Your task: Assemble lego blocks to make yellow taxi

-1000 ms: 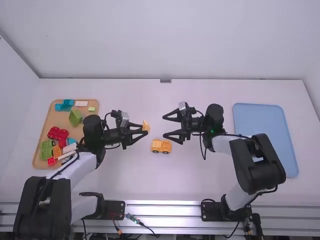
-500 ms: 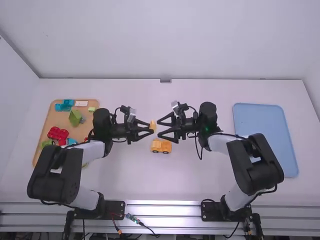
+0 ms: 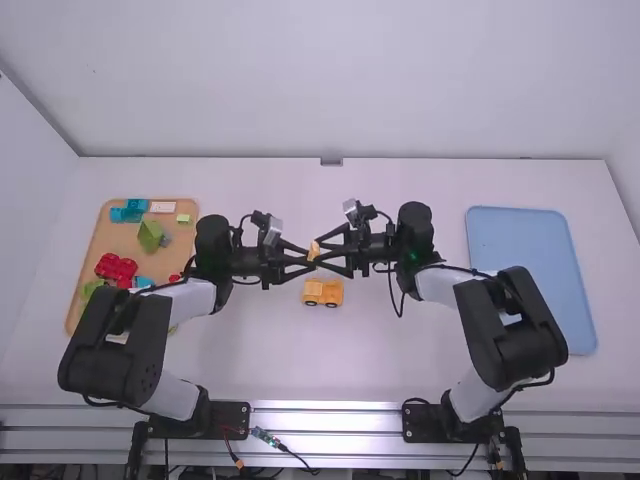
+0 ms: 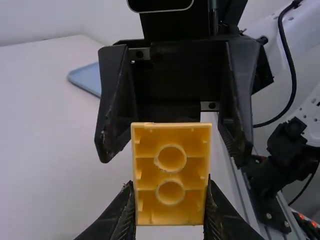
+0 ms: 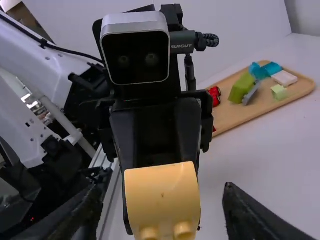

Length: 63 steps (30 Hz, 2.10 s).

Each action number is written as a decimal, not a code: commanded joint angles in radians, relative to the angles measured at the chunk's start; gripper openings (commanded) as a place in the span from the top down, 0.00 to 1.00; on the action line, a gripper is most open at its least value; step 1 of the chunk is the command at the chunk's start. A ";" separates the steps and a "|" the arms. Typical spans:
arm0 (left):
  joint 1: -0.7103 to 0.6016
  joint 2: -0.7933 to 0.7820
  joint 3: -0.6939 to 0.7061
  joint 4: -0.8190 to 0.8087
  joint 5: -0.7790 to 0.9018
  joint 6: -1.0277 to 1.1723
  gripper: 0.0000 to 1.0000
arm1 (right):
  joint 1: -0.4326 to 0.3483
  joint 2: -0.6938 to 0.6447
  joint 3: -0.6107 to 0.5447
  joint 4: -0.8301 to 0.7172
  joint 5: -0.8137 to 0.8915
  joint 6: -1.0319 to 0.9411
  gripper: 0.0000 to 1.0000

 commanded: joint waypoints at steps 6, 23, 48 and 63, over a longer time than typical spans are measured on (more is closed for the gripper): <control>-0.002 0.004 0.016 0.004 0.014 -0.006 0.98 | 0.004 0.005 0.022 0.004 -0.003 -0.014 0.58; -0.002 0.005 0.014 0.003 -0.003 -0.030 0.28 | 0.003 0.005 0.021 0.002 -0.010 -0.015 0.89; 0.036 0.004 0.102 -0.372 -0.202 0.151 0.01 | -0.082 0.002 0.237 -0.956 0.500 -0.578 1.00; 0.040 0.004 0.209 -0.512 -0.409 0.167 0.01 | 0.088 0.002 0.462 -1.630 1.328 -0.262 1.00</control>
